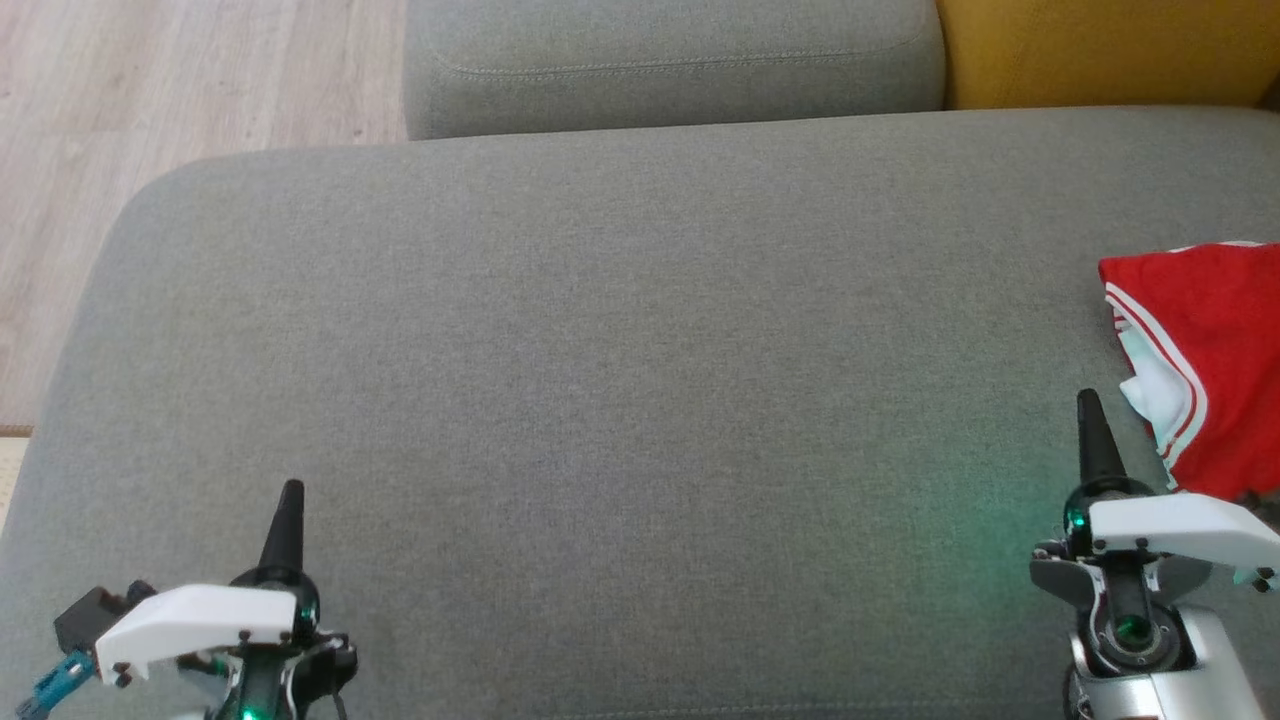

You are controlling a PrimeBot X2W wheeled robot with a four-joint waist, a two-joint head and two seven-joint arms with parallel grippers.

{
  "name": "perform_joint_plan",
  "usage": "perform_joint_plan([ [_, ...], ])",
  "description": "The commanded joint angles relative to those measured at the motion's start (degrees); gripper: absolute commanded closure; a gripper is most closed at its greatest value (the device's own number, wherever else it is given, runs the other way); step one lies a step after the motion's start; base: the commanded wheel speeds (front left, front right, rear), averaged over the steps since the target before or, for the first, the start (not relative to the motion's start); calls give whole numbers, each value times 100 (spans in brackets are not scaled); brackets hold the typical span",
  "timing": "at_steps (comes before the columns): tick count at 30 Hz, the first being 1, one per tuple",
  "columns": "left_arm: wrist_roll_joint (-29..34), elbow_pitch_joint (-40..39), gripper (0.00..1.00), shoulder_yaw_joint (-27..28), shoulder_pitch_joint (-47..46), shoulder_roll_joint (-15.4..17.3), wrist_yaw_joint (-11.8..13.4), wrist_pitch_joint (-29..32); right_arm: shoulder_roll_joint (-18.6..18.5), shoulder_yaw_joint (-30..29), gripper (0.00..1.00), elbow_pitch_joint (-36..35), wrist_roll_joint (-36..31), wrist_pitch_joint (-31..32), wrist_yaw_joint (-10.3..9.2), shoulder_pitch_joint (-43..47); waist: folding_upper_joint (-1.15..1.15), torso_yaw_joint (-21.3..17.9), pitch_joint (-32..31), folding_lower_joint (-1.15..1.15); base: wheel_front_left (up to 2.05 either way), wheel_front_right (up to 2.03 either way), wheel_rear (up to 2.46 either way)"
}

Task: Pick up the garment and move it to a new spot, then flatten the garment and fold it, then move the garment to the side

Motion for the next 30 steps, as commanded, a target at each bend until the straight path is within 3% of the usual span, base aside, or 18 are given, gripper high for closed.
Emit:
perform_joint_plan([
  [1, -170, -225, 100, 159, -331, 100, -83, 59, -22, 51, 100, -275, 192, 76, -4, -33, 0, 4, -5, 0, 0, 0, 0],
  [30, -1925, -470, 100, 394, -446, 128, -365, 548, -15, -220, 100, -939, 2093, 554, -5, 312, 0, 69, -95, 0, 0, 0, 0],
])
